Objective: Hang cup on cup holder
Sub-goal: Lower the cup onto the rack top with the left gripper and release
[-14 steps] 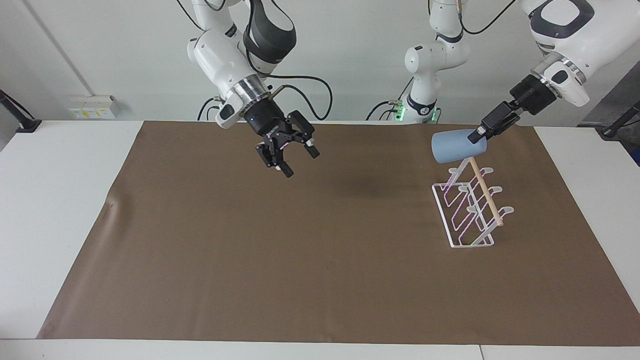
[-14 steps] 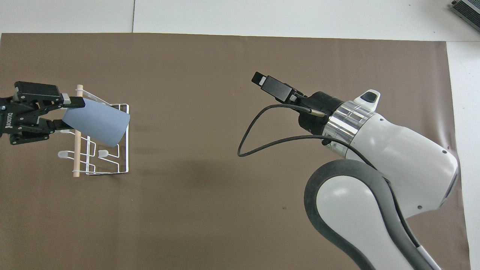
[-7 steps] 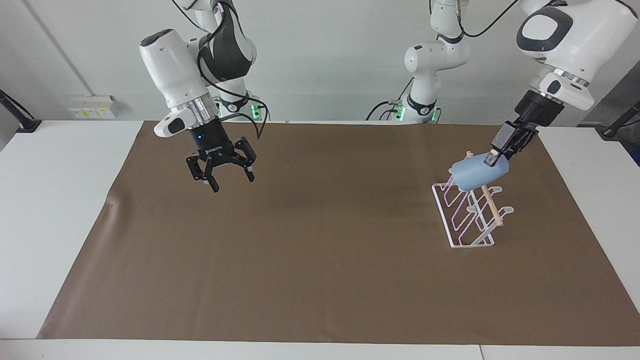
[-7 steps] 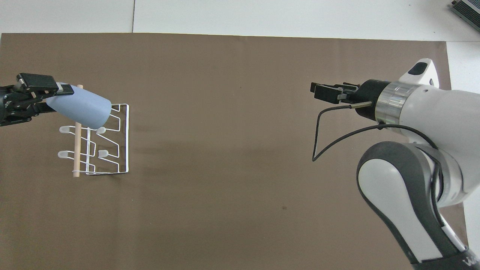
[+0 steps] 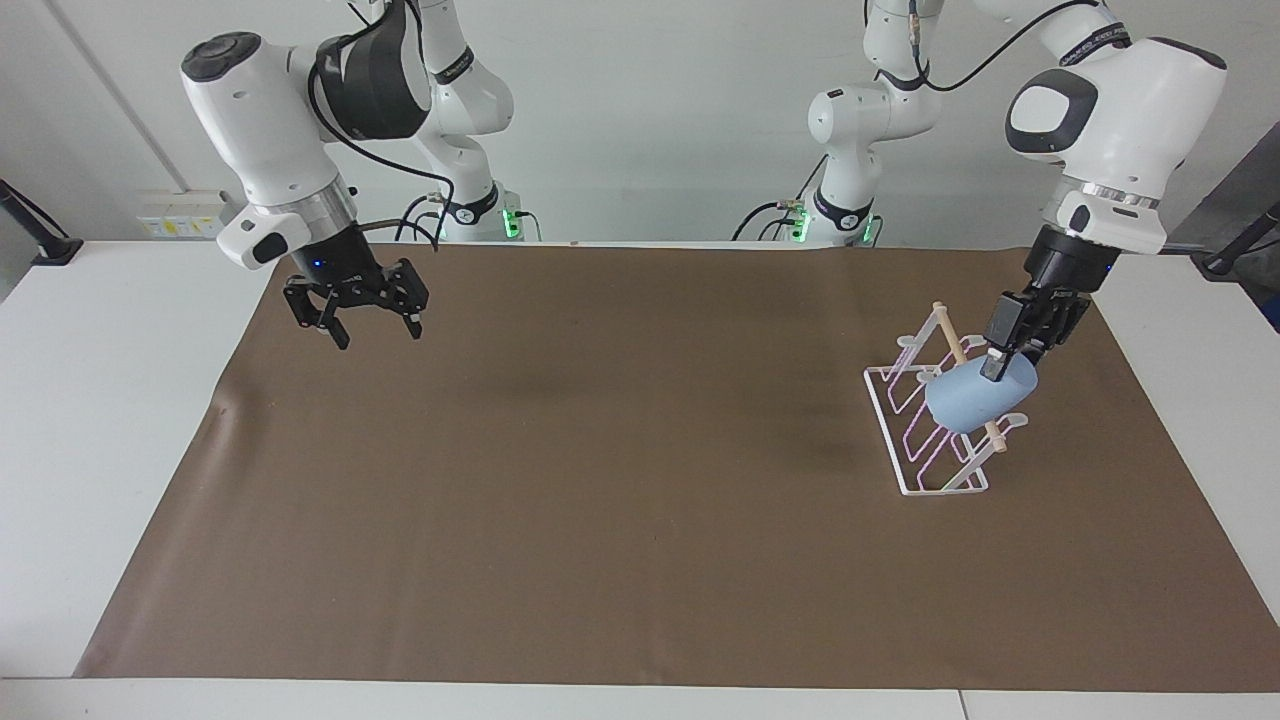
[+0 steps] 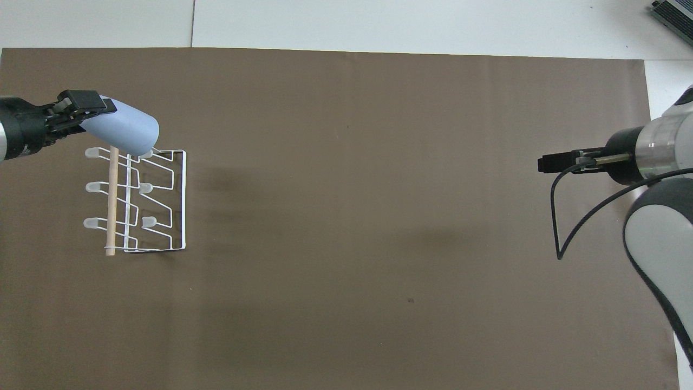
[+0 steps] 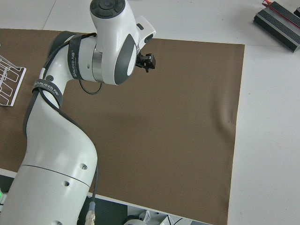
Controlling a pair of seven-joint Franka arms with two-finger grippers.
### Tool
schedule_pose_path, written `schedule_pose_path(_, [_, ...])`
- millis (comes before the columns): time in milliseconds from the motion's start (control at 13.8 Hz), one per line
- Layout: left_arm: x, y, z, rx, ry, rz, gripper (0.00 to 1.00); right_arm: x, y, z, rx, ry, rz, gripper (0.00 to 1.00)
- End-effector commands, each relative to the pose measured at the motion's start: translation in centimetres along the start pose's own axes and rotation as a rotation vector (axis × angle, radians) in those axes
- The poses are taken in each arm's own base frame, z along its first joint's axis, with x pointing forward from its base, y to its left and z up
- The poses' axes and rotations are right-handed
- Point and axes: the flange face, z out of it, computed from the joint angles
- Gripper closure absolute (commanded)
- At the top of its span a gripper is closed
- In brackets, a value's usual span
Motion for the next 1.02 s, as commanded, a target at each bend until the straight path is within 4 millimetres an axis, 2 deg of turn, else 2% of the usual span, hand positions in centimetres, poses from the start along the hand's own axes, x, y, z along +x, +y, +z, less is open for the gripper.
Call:
schedule_pose_path(0, [-0.5, -0.4, 1.5, 0.026, 0.044, 0.041, 1.0, 0.6, 0.2, -2.0, -0.038, -0.061, 0.062, 0.0])
schedule_pose_path(145, [-1.2, -1.0, 2.8, 0.062, 0.05, 0.073, 1.0, -0.1, 0.8, -2.2, -0.045, -0.11, 0.074, 0.0])
schedule_pose_path(218, [-1.7, -0.7, 3.3, 0.059, 0.052, 0.082, 1.0, -0.2, 1.7, -3.7, -0.057, -0.126, 0.086, 0.0])
schedule_pose_path(363, [-2.2, -0.9, 3.9, 0.063, 0.046, 0.083, 1.0, -0.4, 1.6, -6.1, -0.057, -0.172, 0.09, 0.0])
schedule_pose_path(726, [-2.7, -1.4, 4.6, 0.087, 0.04, 0.106, 1.0, -1.1, 0.9, -6.0, -0.063, -0.224, 0.134, 0.0])
schedule_pose_path(944, [-3.1, -1.6, 4.8, 0.103, 0.034, 0.13, 1.0, -1.1, 2.3, -6.5, -0.046, -0.211, 0.153, 0.0])
